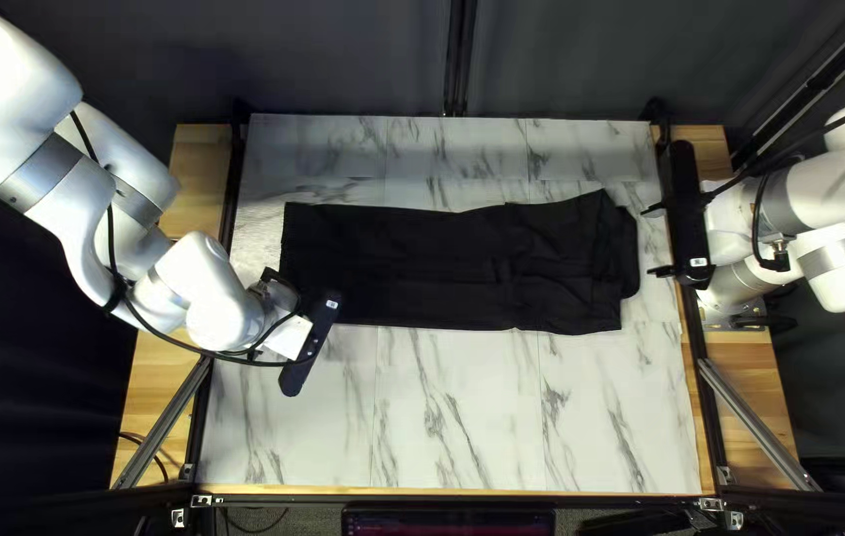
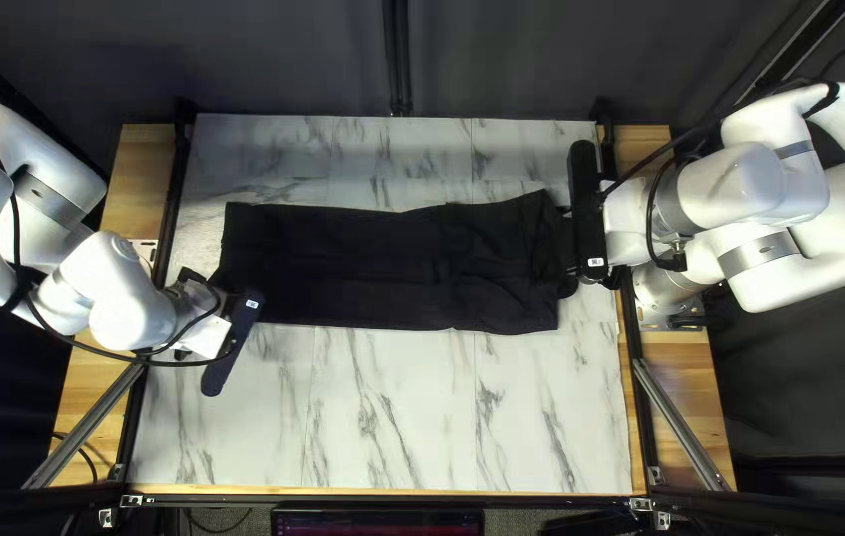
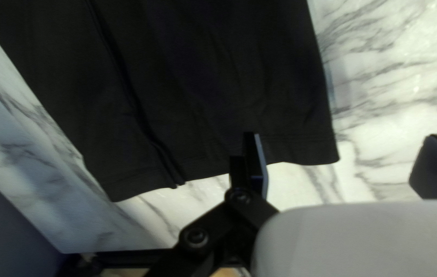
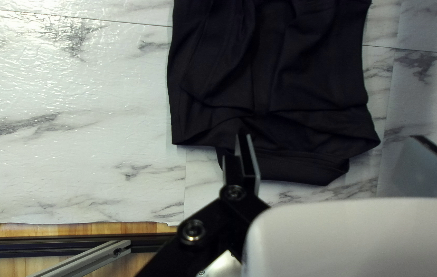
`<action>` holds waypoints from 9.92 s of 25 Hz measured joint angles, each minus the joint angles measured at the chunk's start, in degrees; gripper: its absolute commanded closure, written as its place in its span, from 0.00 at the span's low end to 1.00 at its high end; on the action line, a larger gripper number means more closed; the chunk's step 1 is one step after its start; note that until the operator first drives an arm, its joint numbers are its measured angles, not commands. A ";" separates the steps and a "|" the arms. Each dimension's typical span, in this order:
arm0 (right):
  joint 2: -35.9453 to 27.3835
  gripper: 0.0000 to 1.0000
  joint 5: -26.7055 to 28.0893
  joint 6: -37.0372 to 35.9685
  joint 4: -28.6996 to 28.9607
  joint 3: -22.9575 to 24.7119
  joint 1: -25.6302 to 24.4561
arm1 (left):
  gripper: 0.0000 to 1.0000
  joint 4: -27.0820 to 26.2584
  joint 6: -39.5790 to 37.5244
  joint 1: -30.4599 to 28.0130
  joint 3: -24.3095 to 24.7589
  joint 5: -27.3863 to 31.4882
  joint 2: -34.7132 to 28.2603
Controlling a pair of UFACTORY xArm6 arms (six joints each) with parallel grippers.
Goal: Fold t-shirt
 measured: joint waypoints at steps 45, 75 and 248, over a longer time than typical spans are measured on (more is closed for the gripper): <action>0.00 0.00 0.00 0.00 0.00 0.00 0.00 | 1.00 -0.36 -9.92 -0.43 -2.86 0.16 9.84; 0.00 0.00 0.00 0.00 0.00 0.00 0.00 | 1.00 -1.82 -7.02 -1.23 -6.55 6.92 7.71; 0.00 0.00 0.00 0.00 0.00 0.00 0.00 | 1.00 14.82 -1.80 23.94 -6.55 3.52 4.00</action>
